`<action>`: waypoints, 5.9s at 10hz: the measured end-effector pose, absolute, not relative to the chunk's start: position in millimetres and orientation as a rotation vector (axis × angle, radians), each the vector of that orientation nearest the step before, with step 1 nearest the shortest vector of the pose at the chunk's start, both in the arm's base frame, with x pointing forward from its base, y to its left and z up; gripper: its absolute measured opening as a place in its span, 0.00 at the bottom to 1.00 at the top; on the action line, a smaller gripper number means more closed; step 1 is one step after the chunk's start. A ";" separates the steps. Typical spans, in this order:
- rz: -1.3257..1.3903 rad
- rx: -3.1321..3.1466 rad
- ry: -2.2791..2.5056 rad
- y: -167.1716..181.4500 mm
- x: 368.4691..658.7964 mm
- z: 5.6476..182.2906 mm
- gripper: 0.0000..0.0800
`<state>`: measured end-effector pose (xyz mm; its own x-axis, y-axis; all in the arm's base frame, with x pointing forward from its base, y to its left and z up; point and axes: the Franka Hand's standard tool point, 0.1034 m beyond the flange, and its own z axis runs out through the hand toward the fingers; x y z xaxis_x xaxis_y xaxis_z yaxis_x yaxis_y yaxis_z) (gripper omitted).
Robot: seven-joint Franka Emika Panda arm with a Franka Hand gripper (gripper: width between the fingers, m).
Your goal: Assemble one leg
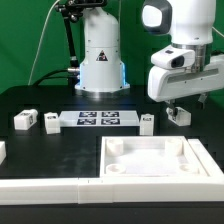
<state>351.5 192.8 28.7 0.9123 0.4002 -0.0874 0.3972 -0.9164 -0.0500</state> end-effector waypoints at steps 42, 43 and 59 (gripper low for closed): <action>0.149 -3.096 -0.533 129.3 417.4 89.0 0.36; 0.091 -3.092 -0.532 128.7 414.7 87.4 0.36; -0.196 -3.009 -0.634 100.1 590.1 118.7 0.36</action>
Offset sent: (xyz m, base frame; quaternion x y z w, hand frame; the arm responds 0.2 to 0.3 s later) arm 0.0115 -0.0183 -0.0179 -0.0438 -0.2468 0.0149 0.9680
